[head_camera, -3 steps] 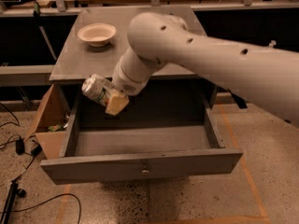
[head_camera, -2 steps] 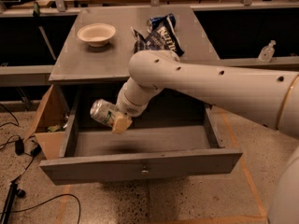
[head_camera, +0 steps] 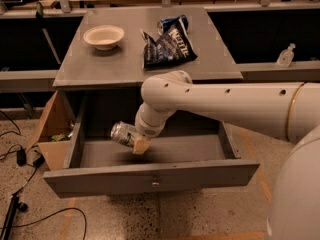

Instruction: Place 7up can into top drawer

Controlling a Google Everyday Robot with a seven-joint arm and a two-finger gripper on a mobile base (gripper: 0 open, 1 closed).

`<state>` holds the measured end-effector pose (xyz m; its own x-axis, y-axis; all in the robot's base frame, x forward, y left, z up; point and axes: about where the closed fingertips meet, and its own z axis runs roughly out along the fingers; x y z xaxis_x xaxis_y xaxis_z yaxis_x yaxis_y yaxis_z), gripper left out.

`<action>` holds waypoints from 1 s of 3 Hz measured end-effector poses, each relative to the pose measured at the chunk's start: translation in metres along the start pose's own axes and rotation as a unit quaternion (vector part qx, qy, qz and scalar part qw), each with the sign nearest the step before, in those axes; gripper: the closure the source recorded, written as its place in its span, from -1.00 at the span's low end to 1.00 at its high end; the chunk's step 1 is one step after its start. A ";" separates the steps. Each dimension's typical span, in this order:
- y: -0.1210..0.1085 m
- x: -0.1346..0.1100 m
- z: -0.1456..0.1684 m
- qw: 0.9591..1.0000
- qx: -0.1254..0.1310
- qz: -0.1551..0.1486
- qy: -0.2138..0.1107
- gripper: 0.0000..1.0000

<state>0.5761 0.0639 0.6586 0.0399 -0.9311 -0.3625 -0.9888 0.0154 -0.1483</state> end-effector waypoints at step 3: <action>-0.001 0.014 -0.051 0.997 0.051 0.000 0.066 -1.00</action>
Offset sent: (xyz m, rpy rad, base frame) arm -0.0063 -0.0383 0.0524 -0.1677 -0.1262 -0.0819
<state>0.5702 0.0322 0.7005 0.0142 -0.9709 -0.2389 -0.9689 0.0457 -0.2433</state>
